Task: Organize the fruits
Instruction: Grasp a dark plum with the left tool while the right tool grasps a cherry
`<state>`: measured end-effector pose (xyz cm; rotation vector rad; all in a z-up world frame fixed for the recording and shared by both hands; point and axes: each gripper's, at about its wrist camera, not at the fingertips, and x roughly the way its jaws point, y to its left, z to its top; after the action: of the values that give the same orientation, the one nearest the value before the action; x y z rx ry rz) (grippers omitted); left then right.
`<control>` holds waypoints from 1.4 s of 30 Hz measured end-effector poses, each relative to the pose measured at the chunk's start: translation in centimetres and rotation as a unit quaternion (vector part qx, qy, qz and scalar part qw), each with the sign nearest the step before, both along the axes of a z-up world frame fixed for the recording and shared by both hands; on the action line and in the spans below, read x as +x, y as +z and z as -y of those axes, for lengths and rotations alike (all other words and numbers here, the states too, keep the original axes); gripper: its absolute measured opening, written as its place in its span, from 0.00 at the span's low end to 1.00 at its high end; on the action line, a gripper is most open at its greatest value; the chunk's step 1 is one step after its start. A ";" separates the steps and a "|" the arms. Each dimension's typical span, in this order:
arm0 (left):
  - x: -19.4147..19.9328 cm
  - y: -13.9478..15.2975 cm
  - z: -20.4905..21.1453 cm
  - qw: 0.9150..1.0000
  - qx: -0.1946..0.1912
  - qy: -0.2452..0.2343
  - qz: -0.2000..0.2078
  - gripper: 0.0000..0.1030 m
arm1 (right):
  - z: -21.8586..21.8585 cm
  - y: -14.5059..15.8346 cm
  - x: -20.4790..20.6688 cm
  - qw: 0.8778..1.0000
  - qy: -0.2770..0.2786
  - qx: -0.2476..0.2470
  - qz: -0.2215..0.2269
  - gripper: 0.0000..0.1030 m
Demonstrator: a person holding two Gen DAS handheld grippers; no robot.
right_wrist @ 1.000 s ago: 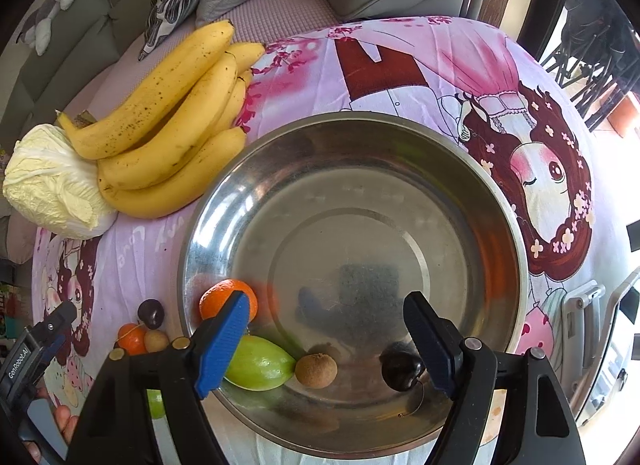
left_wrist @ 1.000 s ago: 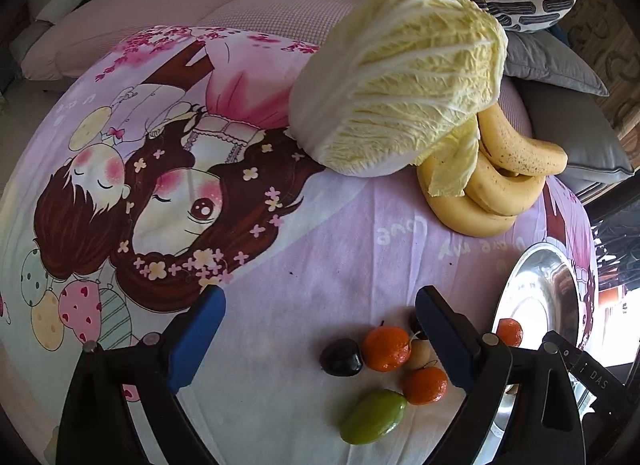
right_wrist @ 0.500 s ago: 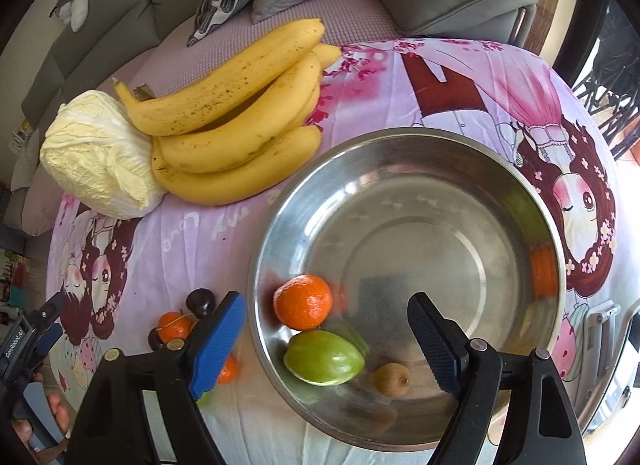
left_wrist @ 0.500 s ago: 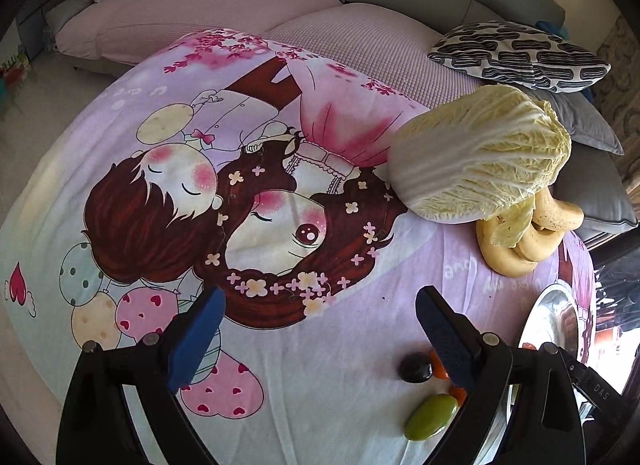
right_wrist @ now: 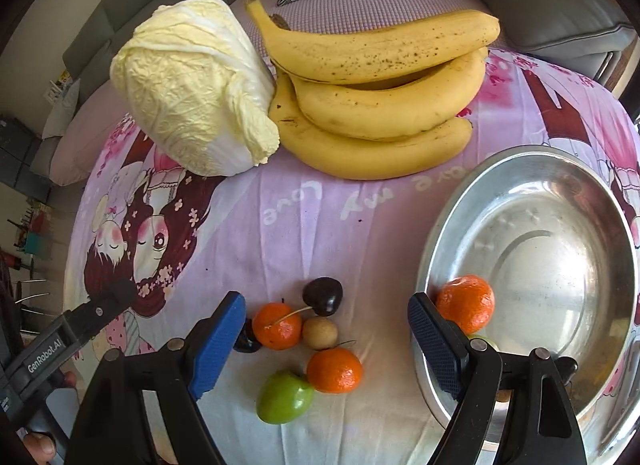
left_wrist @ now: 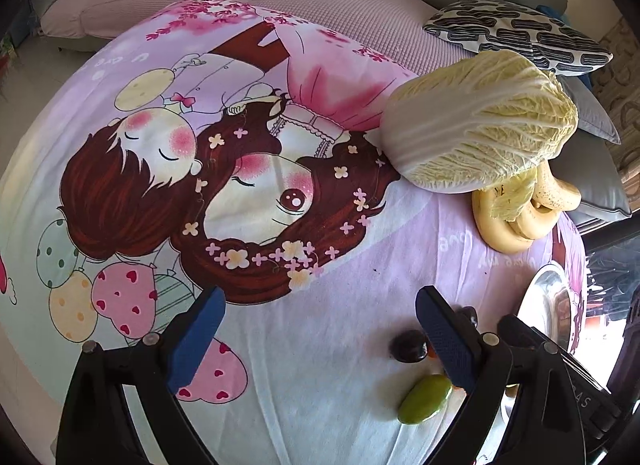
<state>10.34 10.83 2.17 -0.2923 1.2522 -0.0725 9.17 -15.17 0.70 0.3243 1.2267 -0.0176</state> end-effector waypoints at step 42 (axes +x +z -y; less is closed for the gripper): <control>-0.1 -5.0 7.0 0.988 -0.117 -0.063 -0.084 0.28 | -0.9 -2.0 0.5 1.000 -0.003 0.002 0.003 0.29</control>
<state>10.23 3.79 -2.83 -0.4283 1.4322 -0.3109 9.66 -14.24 -1.34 0.3315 1.2195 -0.0185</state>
